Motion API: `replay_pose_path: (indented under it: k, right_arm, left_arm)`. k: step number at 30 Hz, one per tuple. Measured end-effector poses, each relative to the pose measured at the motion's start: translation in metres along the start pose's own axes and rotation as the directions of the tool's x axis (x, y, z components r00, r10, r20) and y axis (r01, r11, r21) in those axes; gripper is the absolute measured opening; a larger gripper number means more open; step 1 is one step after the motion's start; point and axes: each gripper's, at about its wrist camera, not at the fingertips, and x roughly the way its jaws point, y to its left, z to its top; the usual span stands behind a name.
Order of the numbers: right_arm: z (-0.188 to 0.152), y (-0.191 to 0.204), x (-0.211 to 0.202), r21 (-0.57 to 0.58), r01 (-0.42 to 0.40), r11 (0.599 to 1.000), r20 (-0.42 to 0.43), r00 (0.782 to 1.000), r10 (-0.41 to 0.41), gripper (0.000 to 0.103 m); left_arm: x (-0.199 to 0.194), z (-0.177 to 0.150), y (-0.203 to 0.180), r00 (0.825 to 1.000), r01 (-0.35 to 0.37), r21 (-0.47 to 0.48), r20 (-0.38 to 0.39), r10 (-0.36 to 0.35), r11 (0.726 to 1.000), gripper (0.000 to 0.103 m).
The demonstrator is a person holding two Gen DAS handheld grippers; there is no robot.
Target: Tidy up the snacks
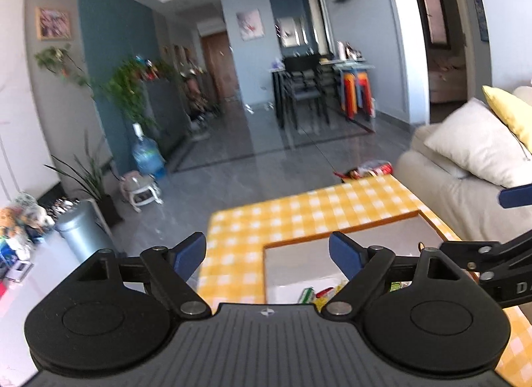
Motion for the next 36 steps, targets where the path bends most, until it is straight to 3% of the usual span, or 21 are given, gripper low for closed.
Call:
replay_pose_path:
  k: [7, 17, 25, 36]
  right_arm:
    - [-0.025, 0.004, -0.049, 0.022, 0.046, 0.999, 0.061, 0.997, -0.047, 0.099]
    - [-0.069, 0.007, -0.091, 0.049, 0.12, 0.992, 0.077, 0.989, -0.124, 0.099]
    - [-0.095, 0.007, -0.084, 0.058, 0.141, 0.988, 0.026, 0.989, -0.143, 0.099]
    - [-0.103, 0.004, -0.059, 0.075, 0.137, 0.988, -0.015, 0.991, -0.136, 0.099]
  left_arm:
    - [-0.031, -0.014, -0.008, 0.998, -0.041, 0.002, 0.04, 0.041, 0.999, 0.098]
    - [-0.039, -0.054, -0.013, 0.997, 0.005, -0.074, -0.071, -0.01, 0.997, 0.098]
    - [-0.037, -0.076, -0.013, 0.99, 0.022, -0.113, -0.139, -0.038, 0.993, 0.098]
    - [-0.027, -0.083, -0.019, 0.982, 0.019, -0.101, -0.184, -0.037, 0.995, 0.098]
